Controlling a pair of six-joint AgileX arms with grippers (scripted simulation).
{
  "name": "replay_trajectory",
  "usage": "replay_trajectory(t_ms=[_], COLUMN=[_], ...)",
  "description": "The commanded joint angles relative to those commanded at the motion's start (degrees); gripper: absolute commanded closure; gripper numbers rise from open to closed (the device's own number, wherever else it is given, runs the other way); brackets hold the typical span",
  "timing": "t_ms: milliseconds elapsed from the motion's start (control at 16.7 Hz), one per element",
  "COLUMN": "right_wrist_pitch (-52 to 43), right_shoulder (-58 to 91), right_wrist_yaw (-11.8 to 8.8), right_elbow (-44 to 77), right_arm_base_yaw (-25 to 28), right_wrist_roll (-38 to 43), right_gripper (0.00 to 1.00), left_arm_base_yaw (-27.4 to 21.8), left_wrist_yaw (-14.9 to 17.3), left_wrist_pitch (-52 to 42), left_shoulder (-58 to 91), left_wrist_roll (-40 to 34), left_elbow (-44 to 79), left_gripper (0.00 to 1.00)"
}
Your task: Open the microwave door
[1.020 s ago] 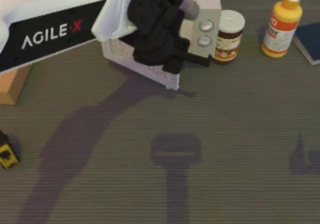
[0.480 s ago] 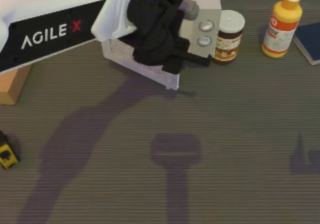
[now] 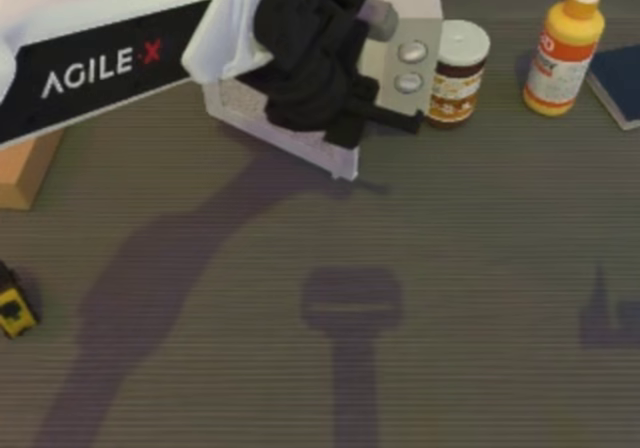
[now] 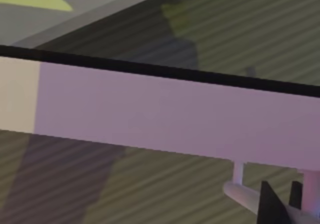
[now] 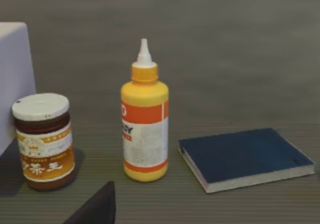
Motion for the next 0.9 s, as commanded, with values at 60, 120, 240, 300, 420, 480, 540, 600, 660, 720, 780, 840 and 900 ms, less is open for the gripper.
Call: replay_trajectory(t_ms=[60, 120, 240, 300, 420, 480, 540, 600, 660, 720, 780, 840, 900], right_wrist_pitch=[0.0, 0.0, 0.0, 0.0, 0.0, 0.0, 0.0, 0.0, 0.0, 0.0, 0.0, 0.0, 0.0], right_shoulder=[0.0, 0.0, 0.0, 0.0, 0.0, 0.0, 0.0, 0.0, 0.0, 0.0, 0.0, 0.0, 0.0], right_wrist_yaw=[0.0, 0.0, 0.0, 0.0, 0.0, 0.0, 0.0, 0.0, 0.0, 0.0, 0.0, 0.0, 0.0], right_elbow=[0.0, 0.0, 0.0, 0.0, 0.0, 0.0, 0.0, 0.0, 0.0, 0.0, 0.0, 0.0, 0.0], right_arm_base_yaw=[0.0, 0.0, 0.0, 0.0, 0.0, 0.0, 0.0, 0.0, 0.0, 0.0, 0.0, 0.0, 0.0], right_wrist_roll=[0.0, 0.0, 0.0, 0.0, 0.0, 0.0, 0.0, 0.0, 0.0, 0.0, 0.0, 0.0, 0.0], right_gripper=[0.00, 0.00, 0.00, 0.00, 0.00, 0.00, 0.00, 0.00, 0.00, 0.00, 0.00, 0.00, 0.00], left_arm_base_yaw=[0.2, 0.5, 1.3, 1.6, 1.9, 1.9, 1.9, 1.9, 1.9, 1.9, 1.9, 1.9, 1.9], left_wrist_yaw=[0.3, 0.8, 1.9, 2.4, 2.9, 2.9, 2.9, 2.9, 2.9, 2.9, 2.9, 2.9, 2.9], left_wrist_pitch=[0.2, 0.5, 1.4, 1.7, 1.9, 1.9, 1.9, 1.9, 1.9, 1.9, 1.9, 1.9, 1.9], left_shoulder=[-0.5, -1.1, -2.7, -3.3, -3.8, -3.8, -3.8, -3.8, -3.8, -3.8, -3.8, -3.8, -3.8], left_wrist_roll=[0.7, 1.7, 4.1, 5.2, 6.1, 6.1, 6.1, 6.1, 6.1, 6.1, 6.1, 6.1, 6.1], left_elbow=[-0.6, -1.5, -3.5, -4.3, -5.1, -5.1, -5.1, -5.1, -5.1, -5.1, -5.1, -5.1, -5.1], left_gripper=[1.00, 1.00, 1.00, 1.00, 1.00, 1.00, 1.00, 1.00, 1.00, 1.00, 1.00, 1.00, 1.00])
